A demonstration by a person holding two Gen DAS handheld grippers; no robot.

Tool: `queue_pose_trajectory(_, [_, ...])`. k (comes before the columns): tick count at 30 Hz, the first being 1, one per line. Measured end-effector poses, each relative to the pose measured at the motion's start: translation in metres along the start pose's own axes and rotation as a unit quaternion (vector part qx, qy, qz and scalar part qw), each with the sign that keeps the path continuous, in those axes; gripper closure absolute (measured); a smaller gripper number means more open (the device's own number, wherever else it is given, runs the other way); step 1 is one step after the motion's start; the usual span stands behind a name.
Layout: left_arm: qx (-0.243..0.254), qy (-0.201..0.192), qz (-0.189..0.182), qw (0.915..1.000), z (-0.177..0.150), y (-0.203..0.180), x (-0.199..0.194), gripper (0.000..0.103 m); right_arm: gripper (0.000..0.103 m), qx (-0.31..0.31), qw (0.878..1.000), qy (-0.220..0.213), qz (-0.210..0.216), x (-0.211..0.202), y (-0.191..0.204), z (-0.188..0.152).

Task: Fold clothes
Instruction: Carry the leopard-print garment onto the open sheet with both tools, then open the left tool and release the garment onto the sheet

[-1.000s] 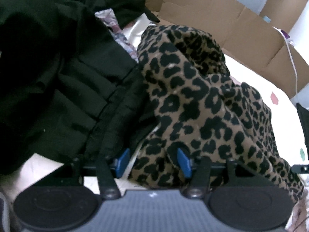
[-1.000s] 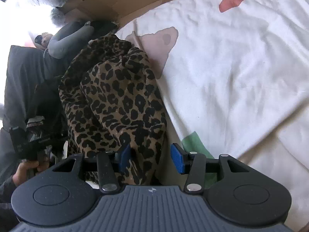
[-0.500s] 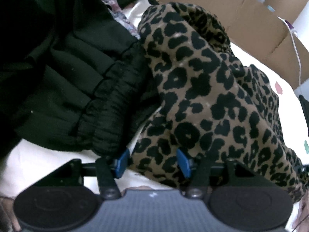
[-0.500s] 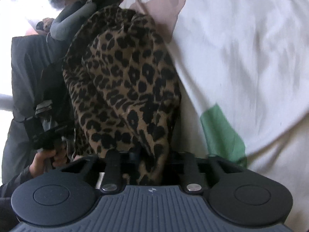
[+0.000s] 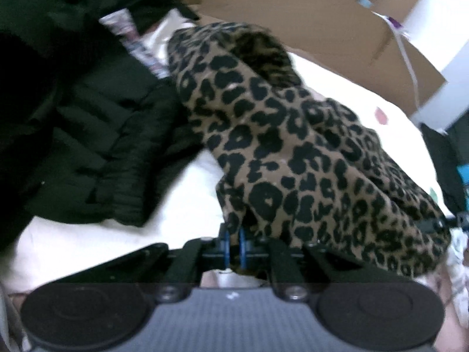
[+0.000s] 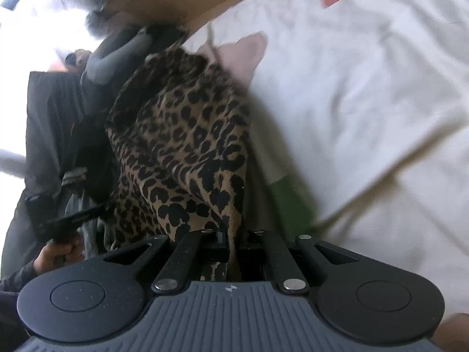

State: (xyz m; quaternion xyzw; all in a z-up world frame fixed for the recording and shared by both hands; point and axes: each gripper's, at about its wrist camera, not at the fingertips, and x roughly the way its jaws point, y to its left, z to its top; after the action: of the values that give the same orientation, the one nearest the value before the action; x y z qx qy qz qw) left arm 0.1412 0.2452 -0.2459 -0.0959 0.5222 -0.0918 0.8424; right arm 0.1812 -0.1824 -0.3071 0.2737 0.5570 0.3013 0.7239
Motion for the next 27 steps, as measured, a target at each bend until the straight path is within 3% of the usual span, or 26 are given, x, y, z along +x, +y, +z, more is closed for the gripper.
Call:
queue_pose_trajectory(8, [0.031, 0.029, -0.03, 0.9987, -0.015, -0.024, -0.026, 0.096, 0.103, 0.027, 0.998, -0.033, -0.049, -0.056, -0.034, -0.005])
queue_pose_trajectory(18, [0.065, 0.1, -0.094, 0.9883, -0.033, -0.037, -0.022, 0.095, 0.103, 0.031, 0.994, -0.016, -0.099, -0.088, -0.041, -0.022])
queue_pose_trajectory(20, [0.066, 0.108, -0.091, 0.9878, -0.034, -0.035, -0.018, 0.094, 0.103, 0.04, 0.992, -0.024, -0.116, -0.098, -0.047, -0.022])
queue_pose_trajectory(24, [0.059, 0.091, -0.068, 0.9918, -0.028, -0.03, -0.013, 0.083, 0.103, 0.055, 0.988, -0.038, -0.139, -0.11, -0.057, -0.021])
queue_pose_trajectory(27, [0.066, 0.061, -0.04, 0.9952, -0.016, -0.027, -0.009, 0.061, 0.103, 0.056, 0.986, -0.045, -0.152, -0.114, -0.061, -0.018])
